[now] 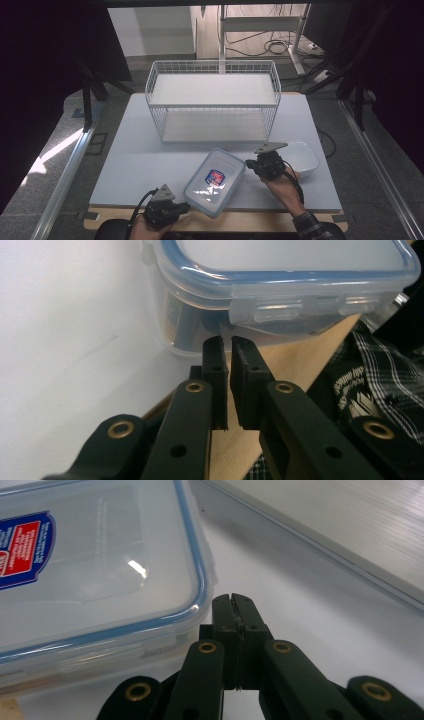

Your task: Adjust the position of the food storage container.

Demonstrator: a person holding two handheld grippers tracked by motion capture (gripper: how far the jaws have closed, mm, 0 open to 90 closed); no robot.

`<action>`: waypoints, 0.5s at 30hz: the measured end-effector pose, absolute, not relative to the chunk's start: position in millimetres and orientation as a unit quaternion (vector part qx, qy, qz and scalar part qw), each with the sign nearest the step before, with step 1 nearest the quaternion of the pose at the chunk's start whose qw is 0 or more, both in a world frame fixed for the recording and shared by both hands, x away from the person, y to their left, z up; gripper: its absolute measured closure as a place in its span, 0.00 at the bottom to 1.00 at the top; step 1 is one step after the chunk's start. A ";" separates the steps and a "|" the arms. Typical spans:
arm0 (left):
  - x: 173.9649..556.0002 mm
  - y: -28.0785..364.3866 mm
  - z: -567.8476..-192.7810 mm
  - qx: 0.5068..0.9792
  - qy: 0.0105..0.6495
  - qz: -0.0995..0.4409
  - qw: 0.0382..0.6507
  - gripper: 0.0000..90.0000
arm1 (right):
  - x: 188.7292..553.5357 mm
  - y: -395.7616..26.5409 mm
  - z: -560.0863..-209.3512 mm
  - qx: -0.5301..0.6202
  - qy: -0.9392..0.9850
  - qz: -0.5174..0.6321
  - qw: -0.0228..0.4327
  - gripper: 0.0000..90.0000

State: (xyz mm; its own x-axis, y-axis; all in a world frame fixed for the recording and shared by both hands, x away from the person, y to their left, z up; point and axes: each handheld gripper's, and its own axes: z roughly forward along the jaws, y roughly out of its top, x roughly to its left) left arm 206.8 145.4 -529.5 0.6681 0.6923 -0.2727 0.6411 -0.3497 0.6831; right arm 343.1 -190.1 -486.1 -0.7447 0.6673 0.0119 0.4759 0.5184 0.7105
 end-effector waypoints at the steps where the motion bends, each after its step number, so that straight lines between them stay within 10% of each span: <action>1: 207.6 145.5 -529.6 0.820 0.408 0.032 0.401 0.95 | 343.6 -189.5 -486.9 0.331 0.863 0.357 0.134 1.00; 15: 232.2 154.2 -533.2 0.805 0.445 0.046 0.389 0.92 | 351.9 -192.6 -490.9 0.340 0.860 0.362 0.117 1.00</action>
